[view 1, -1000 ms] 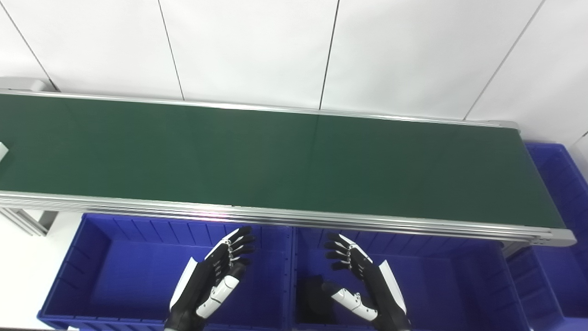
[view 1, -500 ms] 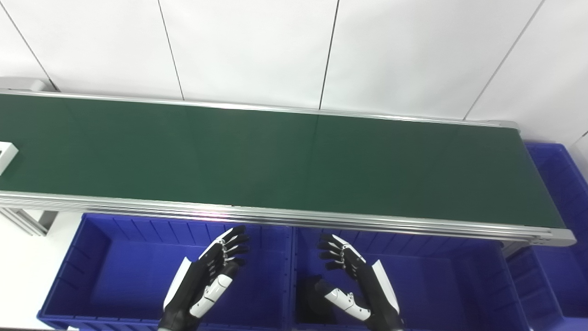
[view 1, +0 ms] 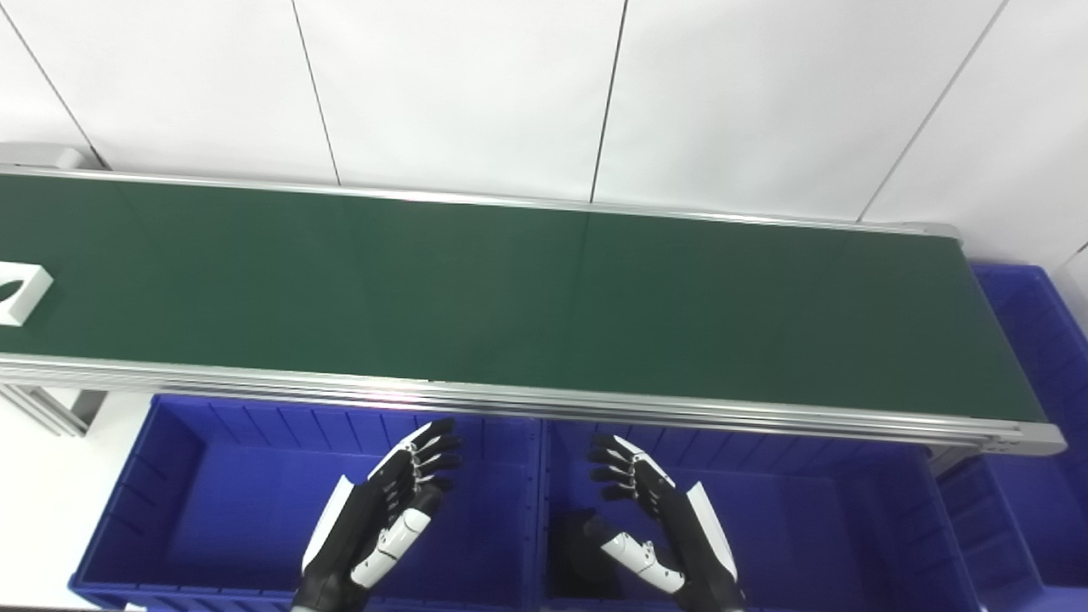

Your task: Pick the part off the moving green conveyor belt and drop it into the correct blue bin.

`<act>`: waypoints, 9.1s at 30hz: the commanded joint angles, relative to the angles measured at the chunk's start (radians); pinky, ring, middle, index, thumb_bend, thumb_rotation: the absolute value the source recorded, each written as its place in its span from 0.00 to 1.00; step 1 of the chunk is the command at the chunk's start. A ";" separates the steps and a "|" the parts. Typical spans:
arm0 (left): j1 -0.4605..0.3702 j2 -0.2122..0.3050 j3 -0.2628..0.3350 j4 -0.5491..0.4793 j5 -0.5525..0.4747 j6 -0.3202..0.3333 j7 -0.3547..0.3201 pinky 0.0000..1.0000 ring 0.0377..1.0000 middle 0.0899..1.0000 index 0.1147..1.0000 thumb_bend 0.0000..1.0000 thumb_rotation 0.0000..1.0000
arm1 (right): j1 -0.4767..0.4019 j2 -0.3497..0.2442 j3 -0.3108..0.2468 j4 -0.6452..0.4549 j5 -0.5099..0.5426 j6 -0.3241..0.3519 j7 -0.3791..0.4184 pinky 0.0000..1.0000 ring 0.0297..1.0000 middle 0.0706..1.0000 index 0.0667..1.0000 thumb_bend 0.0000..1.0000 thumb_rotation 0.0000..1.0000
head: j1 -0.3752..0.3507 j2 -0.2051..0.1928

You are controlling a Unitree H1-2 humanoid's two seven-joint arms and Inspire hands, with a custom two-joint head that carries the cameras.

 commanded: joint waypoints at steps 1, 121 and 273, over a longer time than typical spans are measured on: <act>0.001 -0.007 -0.006 -0.029 -0.006 -0.030 -0.001 0.73 0.79 0.83 0.87 0.66 0.81 | -0.006 0.000 -0.002 -0.027 0.010 -0.039 -0.005 0.69 0.76 0.79 0.84 0.73 0.72 | 0.003 0.000; -0.284 0.318 0.074 -0.465 0.166 0.417 -0.210 0.61 0.70 0.70 0.66 0.93 0.16 | -0.123 -0.062 -0.011 0.275 0.100 -0.208 -0.031 0.68 0.76 0.80 0.88 0.55 0.62 | 0.563 -0.329; -0.679 0.583 -0.005 -0.081 0.748 0.276 -0.126 0.60 0.47 0.41 0.43 0.52 0.00 | -0.112 -0.069 0.035 0.245 0.112 -0.210 -0.067 0.67 0.76 0.79 0.87 0.57 0.63 | 0.516 -0.291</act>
